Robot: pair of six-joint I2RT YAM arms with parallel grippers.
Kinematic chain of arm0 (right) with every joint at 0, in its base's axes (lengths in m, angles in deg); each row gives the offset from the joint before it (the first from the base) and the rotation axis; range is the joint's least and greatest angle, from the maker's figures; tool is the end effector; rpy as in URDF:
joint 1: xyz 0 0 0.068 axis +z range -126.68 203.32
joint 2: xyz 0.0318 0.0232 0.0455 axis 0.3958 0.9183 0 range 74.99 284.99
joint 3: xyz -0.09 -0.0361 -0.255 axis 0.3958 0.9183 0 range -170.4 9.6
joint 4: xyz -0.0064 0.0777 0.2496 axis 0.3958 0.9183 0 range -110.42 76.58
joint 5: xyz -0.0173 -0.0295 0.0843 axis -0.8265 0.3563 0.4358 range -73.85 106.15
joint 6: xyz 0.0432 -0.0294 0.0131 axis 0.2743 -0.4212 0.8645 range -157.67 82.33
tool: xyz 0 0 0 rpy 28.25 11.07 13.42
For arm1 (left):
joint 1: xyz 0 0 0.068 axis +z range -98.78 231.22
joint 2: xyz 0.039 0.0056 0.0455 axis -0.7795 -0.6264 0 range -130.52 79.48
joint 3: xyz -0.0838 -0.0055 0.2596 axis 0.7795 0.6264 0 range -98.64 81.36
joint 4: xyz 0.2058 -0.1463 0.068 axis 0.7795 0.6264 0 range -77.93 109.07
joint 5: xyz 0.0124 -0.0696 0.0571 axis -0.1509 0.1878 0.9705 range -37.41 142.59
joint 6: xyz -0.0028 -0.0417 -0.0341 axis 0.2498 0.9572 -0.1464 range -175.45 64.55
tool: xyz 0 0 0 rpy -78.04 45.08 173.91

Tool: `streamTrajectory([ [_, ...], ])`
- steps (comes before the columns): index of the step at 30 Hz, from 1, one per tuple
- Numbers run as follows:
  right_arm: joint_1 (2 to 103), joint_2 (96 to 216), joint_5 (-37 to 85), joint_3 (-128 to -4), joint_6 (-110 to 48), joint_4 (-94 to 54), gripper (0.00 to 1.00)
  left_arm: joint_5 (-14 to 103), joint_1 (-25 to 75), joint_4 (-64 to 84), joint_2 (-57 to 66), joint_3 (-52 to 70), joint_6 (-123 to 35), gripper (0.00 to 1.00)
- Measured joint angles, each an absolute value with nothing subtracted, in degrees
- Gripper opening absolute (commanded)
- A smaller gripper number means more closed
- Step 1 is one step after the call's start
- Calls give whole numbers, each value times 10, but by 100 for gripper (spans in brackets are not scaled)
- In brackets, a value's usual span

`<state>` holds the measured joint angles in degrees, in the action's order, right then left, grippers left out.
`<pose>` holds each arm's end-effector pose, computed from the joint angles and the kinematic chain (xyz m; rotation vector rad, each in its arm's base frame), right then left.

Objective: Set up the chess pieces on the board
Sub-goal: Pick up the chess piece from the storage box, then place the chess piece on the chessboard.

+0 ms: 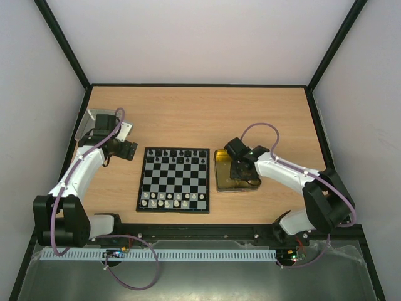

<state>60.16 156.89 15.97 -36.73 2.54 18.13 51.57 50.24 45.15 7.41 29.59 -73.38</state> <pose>0.1978 0.1480 0.1757 0.0862 2.9113 0.2493 0.2547 -0.0050 0.2480 0.4188 2.4699 0.1004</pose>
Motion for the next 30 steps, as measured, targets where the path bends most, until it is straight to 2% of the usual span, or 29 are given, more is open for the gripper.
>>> streamTrajectory([
  [6, 627, 1556, 129, -446, 25, 225, 2, 516, 502, 449, 74, 296, -733, 93],
  [12, 737, 1558, 111, -520, 59, 252, 2, 516, 502, 446, 74, 296, -730, 93],
  [22, 900, 1624, 115, -588, 123, 282, 2, 516, 502, 446, 74, 296, -730, 93],
  [30, 956, 1665, 139, -601, 140, 283, 2, 516, 502, 446, 74, 296, -730, 94],
])
